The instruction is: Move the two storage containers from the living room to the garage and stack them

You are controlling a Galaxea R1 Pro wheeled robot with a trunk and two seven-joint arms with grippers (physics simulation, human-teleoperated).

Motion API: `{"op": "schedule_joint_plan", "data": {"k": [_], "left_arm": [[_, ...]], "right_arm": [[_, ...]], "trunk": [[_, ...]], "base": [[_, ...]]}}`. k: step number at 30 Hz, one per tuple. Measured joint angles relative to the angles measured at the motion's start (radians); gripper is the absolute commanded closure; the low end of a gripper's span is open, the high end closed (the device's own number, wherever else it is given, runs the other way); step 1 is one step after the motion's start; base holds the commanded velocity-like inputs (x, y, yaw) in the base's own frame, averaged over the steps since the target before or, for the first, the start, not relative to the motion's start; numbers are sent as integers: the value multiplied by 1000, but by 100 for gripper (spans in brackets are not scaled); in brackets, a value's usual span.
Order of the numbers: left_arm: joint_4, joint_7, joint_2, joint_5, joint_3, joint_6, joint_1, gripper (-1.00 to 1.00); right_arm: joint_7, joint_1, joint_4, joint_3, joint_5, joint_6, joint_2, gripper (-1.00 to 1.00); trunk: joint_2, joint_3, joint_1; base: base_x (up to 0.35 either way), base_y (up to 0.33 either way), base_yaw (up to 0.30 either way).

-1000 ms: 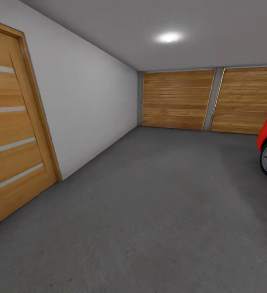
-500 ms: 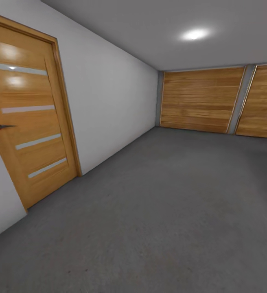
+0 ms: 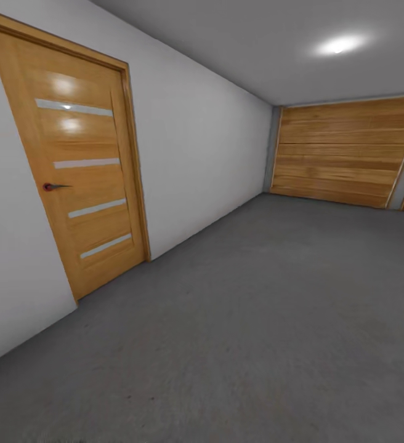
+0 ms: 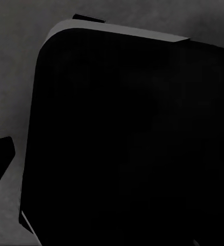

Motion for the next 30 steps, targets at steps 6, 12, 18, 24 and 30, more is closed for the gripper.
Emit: {"op": "schedule_joint_plan", "data": {"k": [6, 12, 18, 24, 30], "left_arm": [[0, 0, 0, 3, -1, 5, 0, -100], [0, 0, 0, 4, -1, 9, 0, -100], [0, 0, 0, 4, -1, 11, 0, -100], [0, 0, 0, 4, -1, 12, 0, -100], [1, 0, 0, 4, -2, 12, 0, -100]], "right_arm": [[1, 0, 0, -8, -10, 6, -6, -100], [2, 0, 0, -5, -6, 2, -10, -100], [3, 0, 0, -1, 0, 5, -12, -100], [3, 0, 0, -1, 2, 10, -12, -100], [2, 0, 0, 0, 2, 7, -12, -100]], "trunk": [[0, 0, -1], [0, 0, -1], [0, 0, -1], [0, 0, -1], [0, 0, -1]], "base": [[258, 0, 26], [319, 0, 1], [323, 0, 0], [323, 0, 0], [323, 0, 0]]}}
